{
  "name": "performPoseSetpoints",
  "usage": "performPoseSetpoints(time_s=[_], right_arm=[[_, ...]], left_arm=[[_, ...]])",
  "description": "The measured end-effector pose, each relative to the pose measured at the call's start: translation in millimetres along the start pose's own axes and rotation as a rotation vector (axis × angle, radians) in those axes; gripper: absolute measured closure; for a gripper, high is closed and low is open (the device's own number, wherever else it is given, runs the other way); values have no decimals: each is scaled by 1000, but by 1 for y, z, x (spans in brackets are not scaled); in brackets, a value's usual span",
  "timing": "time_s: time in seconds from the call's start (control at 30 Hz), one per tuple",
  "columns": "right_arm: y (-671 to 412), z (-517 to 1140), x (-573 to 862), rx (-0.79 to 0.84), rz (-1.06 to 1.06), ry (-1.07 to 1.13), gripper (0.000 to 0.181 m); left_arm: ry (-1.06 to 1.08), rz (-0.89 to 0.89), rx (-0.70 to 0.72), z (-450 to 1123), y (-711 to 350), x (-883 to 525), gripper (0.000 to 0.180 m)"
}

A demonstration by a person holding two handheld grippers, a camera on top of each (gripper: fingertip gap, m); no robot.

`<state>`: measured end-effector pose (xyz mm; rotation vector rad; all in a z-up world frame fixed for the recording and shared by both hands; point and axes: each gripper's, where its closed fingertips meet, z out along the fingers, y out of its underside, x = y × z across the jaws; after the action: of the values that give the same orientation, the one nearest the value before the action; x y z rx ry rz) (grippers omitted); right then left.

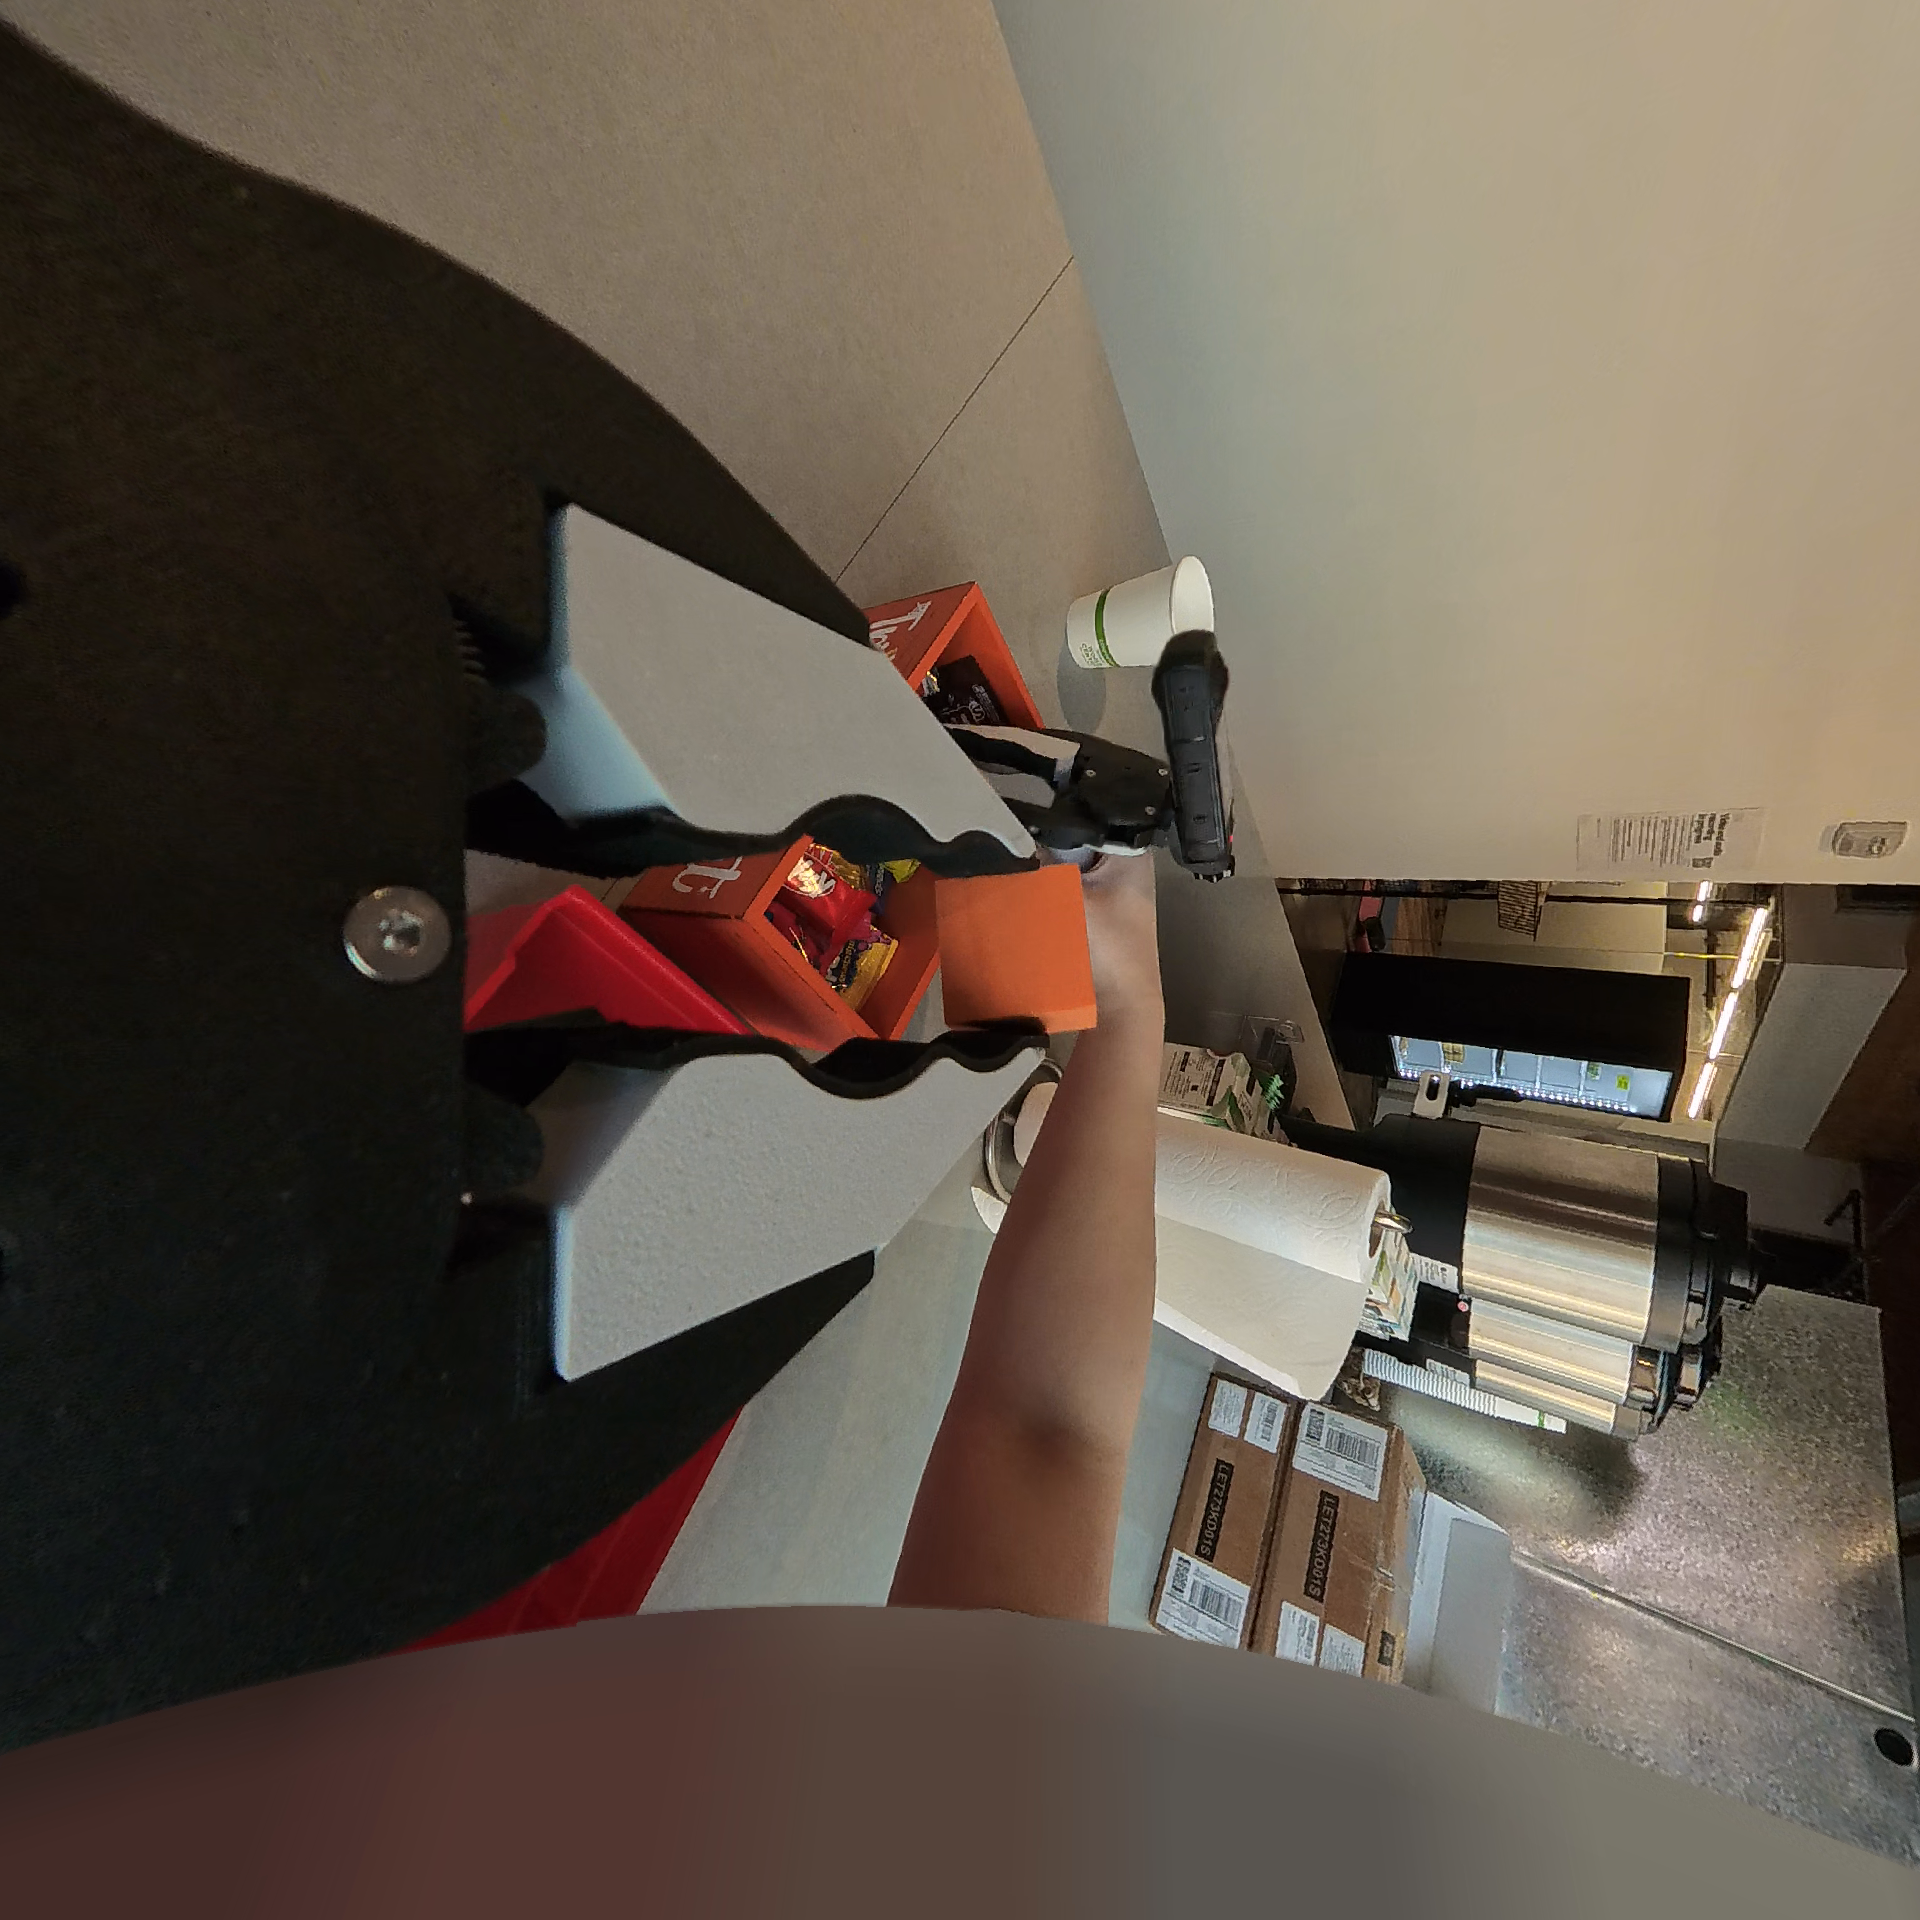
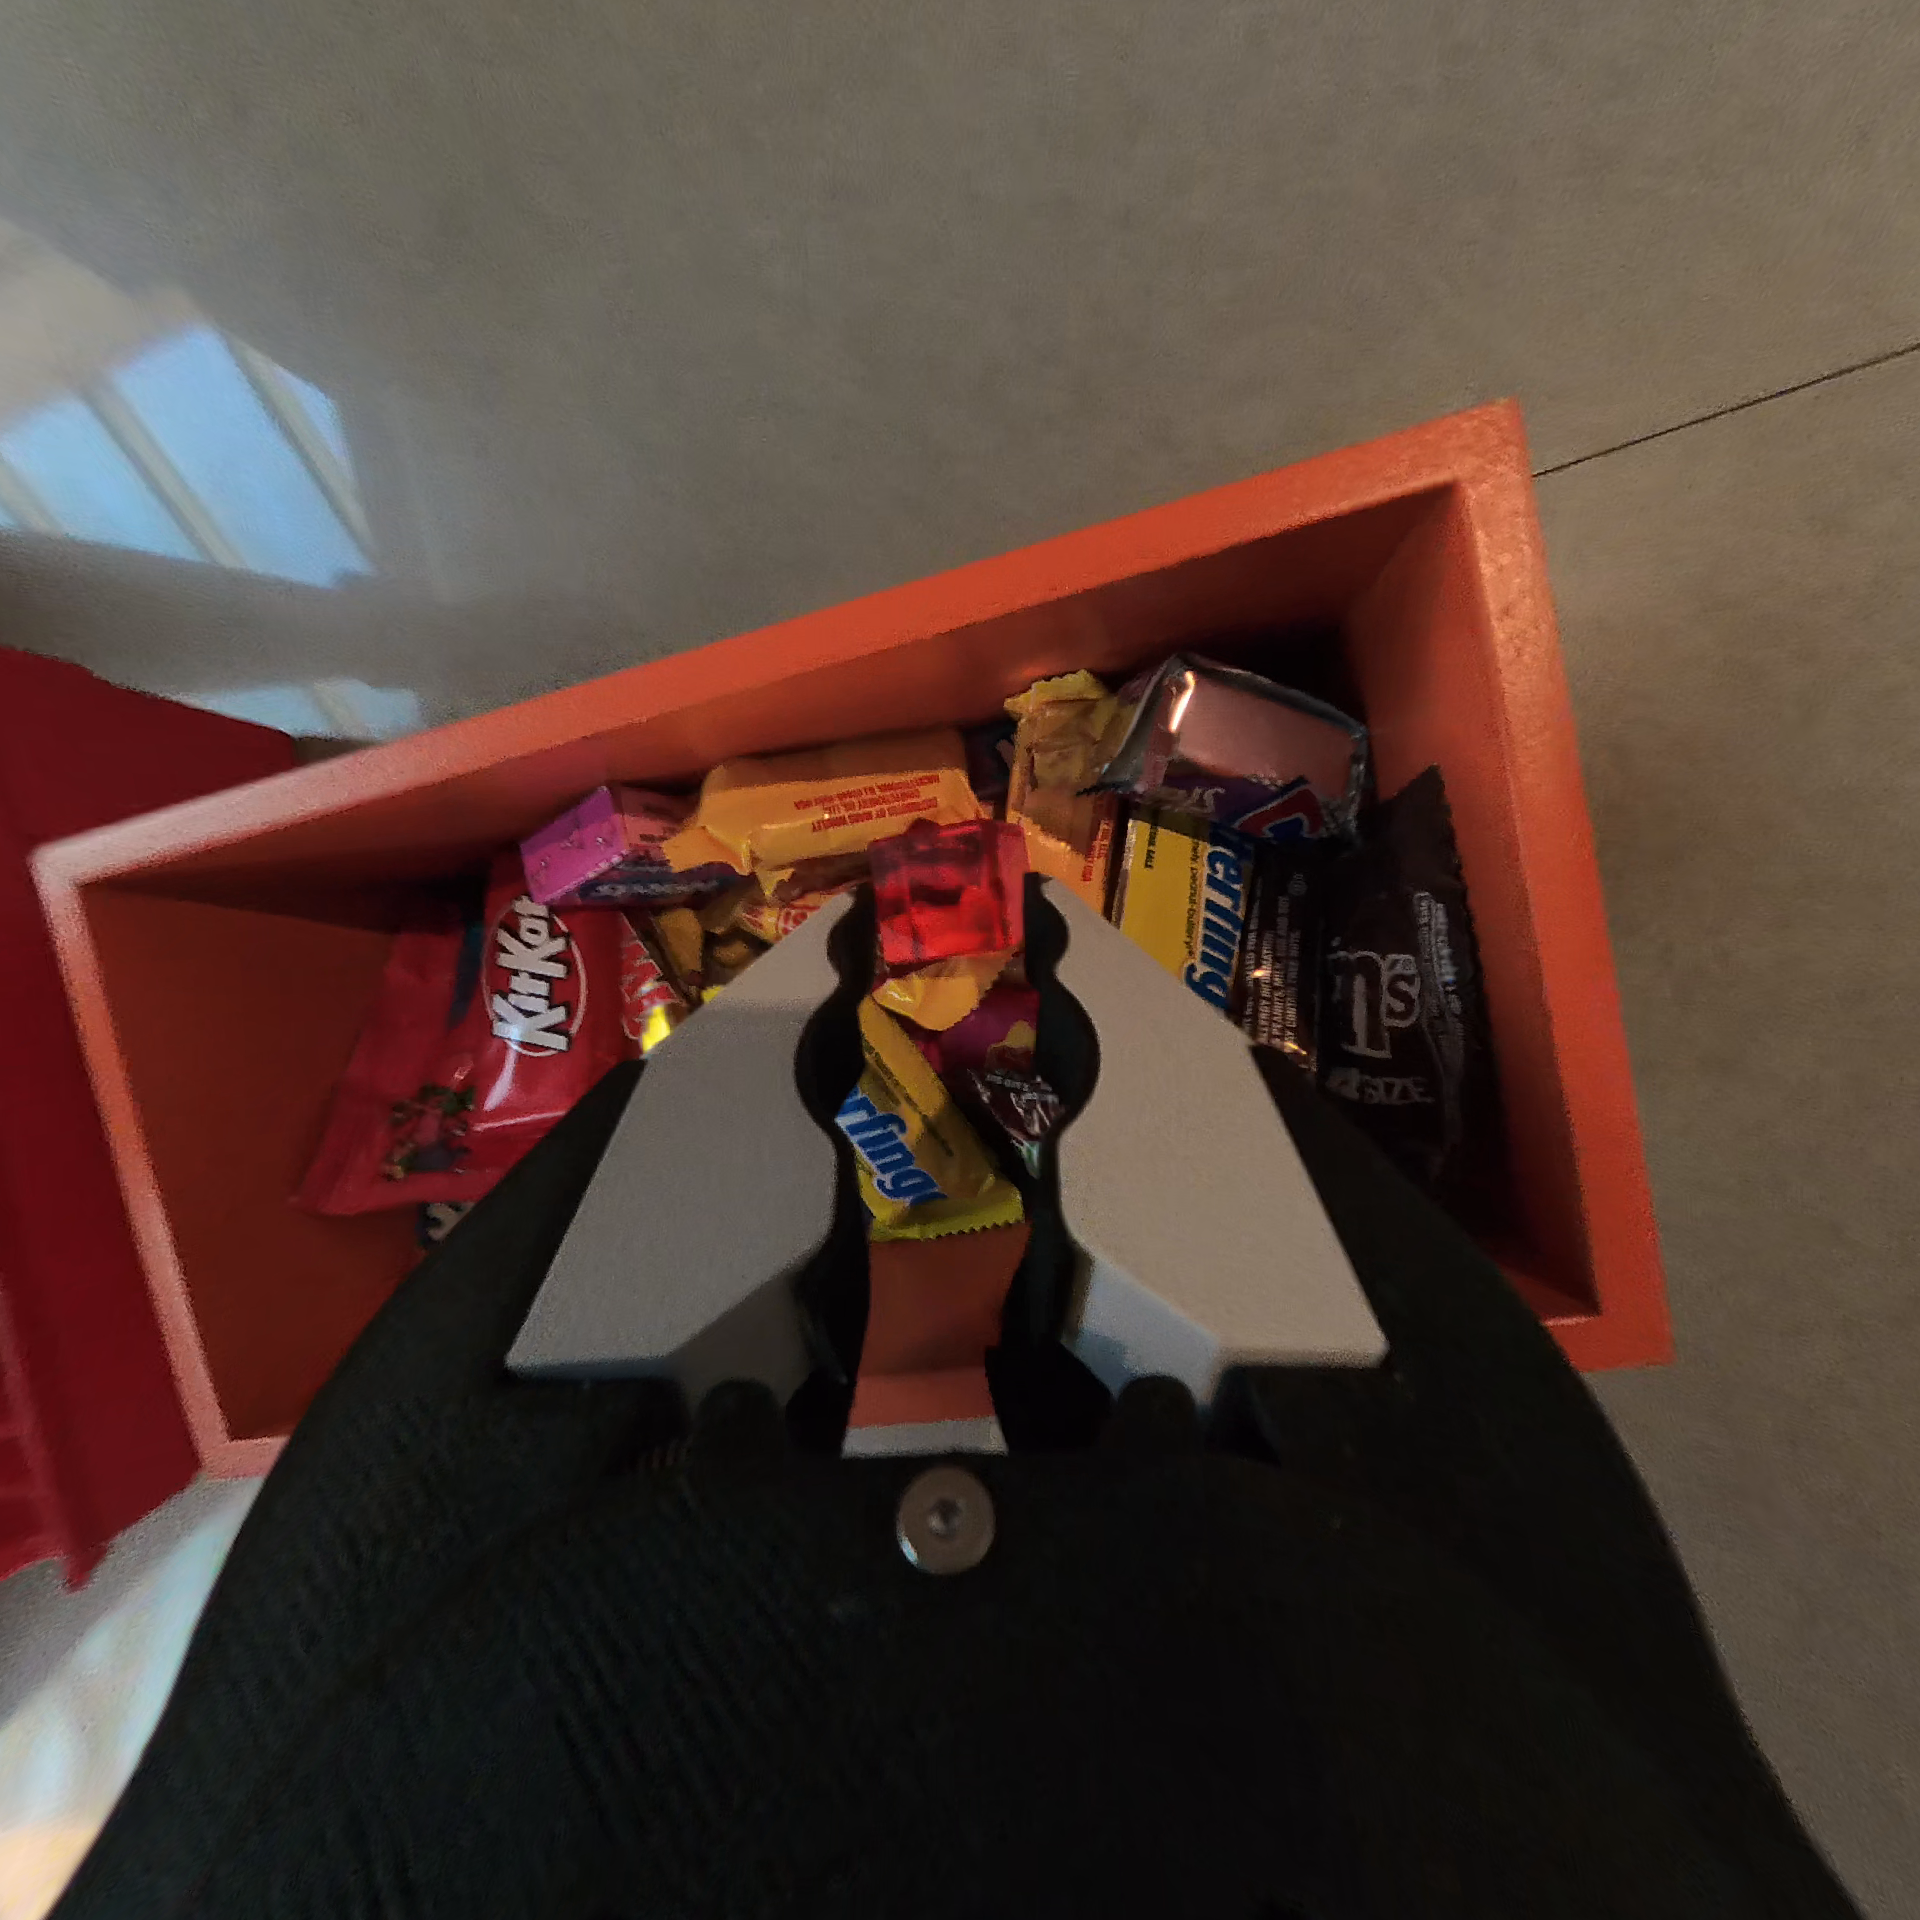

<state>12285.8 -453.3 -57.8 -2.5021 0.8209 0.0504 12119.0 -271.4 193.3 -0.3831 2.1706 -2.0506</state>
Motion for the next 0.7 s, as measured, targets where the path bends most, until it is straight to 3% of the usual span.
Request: performPoseSetpoints(time_s=[0.1,0.33,0.4,0.47,0.53,0.7], right_arm=[[6,0,3,-121,-194,191,136],[-2,-3,-3,-199,-568,503,130],[0,0,0,-211,-564,530,136],[2,3,2,-214,-569,541,156],[0,2,4,-200,-539,545,156],[-8,-8,-4,16,-174,279,157]], left_arm=[[3,-1,2,-1,-1,1,152],[1,0,14,-4,-3,1,152],[0,-2,15,-5,-4,1,152],[-2,-1,13,-5,-3,0,152],[-4,-1,8,-4,-2,0,152],[4,-6,-2,-1,0,0,152]])
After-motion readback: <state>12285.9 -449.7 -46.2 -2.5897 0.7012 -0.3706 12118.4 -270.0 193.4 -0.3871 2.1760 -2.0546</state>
